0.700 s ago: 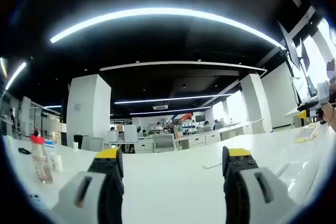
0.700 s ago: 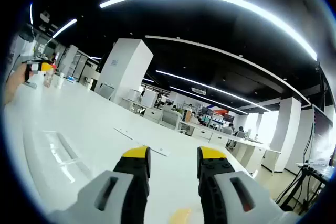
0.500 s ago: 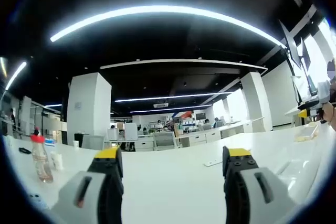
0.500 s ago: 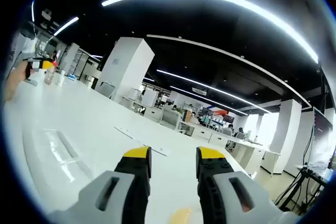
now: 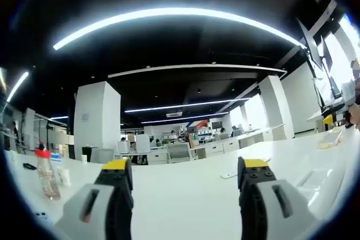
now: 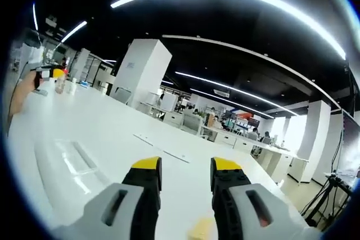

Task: Snap each plastic latch of the storage box into its locked position after aligning the lid with the box until every specified latch is closed and the lid sits flush.

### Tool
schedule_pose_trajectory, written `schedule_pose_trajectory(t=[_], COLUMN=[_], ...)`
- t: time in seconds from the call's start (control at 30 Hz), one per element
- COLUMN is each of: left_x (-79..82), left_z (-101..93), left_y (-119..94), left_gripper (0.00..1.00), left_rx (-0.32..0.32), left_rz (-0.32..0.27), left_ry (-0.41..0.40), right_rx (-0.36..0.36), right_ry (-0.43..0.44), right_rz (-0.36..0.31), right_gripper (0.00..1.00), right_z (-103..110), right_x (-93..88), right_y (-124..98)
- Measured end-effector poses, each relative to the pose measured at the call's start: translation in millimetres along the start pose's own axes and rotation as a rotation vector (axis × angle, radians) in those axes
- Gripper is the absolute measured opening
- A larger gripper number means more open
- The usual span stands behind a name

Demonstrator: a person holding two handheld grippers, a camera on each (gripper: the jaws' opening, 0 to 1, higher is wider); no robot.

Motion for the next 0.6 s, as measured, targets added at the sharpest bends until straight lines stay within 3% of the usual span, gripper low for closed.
schedule_pose_trajectory(t=[0.23,0.4,0.6], left_x=[1.2,3.4,5.1], left_z=[-7.4,-9.2,-18.4], left_y=[5.0,6.6,10.9], left_gripper=[0.77,0.77,0.77], left_rx=[-0.052,-0.051,-0.103], left_rz=[0.011,0.010,0.023], left_ry=[-0.011,-0.007,-0.003], right_rx=[-0.032,-0.028,-0.059], right_ry=[-0.022,0.014,0.008], right_rz=[0.036,0.018,0.014], right_gripper=[0.35,0.35,0.37], right_z=[-10.1,-12.2,-15.9], right_x=[-6.4,-5.1,-5.6], right_y=[8.0,6.7,6.6])
Point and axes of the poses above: the point that each gripper's makers call its tool centre point, and the gripper's own axes: y roughly forward along the fingers, z roughly to its left, x roughly out of its top, the point moved 10 cm from there along -y, roughly backward along the fingers, and after that the axes turned 10 degrees about y, right-handed, at the moved point
